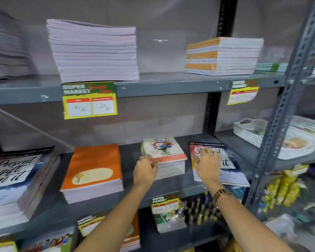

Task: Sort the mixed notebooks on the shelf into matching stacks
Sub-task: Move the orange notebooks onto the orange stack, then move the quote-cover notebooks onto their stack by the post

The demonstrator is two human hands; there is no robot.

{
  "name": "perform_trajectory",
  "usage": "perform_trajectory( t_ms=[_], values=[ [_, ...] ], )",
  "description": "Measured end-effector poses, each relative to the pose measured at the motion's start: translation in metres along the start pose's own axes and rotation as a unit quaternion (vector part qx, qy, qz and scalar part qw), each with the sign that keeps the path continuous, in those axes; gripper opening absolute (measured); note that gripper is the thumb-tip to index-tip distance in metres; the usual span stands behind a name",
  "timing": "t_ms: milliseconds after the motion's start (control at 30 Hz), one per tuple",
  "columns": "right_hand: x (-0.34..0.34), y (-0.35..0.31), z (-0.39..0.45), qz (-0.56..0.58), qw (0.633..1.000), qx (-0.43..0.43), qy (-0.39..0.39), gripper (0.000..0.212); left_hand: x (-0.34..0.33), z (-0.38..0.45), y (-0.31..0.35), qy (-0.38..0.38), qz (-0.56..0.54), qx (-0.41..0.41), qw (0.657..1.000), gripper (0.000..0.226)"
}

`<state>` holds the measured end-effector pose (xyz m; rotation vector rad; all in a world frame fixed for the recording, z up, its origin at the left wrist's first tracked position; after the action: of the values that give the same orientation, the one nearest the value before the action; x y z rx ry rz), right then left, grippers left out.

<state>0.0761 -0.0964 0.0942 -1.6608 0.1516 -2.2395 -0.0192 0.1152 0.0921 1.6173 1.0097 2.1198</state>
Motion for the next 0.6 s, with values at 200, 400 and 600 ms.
perform_trajectory(
  t_ms=[200, 400, 600],
  values=[
    [-0.010, 0.068, 0.021, -0.060, 0.996, -0.020, -0.064, 0.037, -0.078, 0.015, 0.044, -0.091, 0.012, -0.013, 0.996, 0.025],
    [-0.028, 0.128, 0.033, -0.080, 0.978, -0.066, -0.181, 0.043, -0.136, 0.031, 0.061, -0.146, -0.023, 0.031, 0.989, 0.036],
    [-0.048, 0.162, 0.032, -0.011, 0.951, -0.143, -0.272, 0.054, -0.182, 0.036, 0.071, -0.204, -0.029, 0.108, 0.973, 0.050]
  ],
)
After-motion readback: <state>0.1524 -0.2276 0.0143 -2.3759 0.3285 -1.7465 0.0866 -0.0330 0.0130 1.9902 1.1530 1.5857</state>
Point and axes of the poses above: each hand's wrist, its own z-axis towards the middle knuckle, its own x-axis out of the back of the hand, y = z × x, the point moved 7 cm from there along z, towards the middle knuckle, and after that the axes turned 11 degrees about -y, right-handed, at the moved point
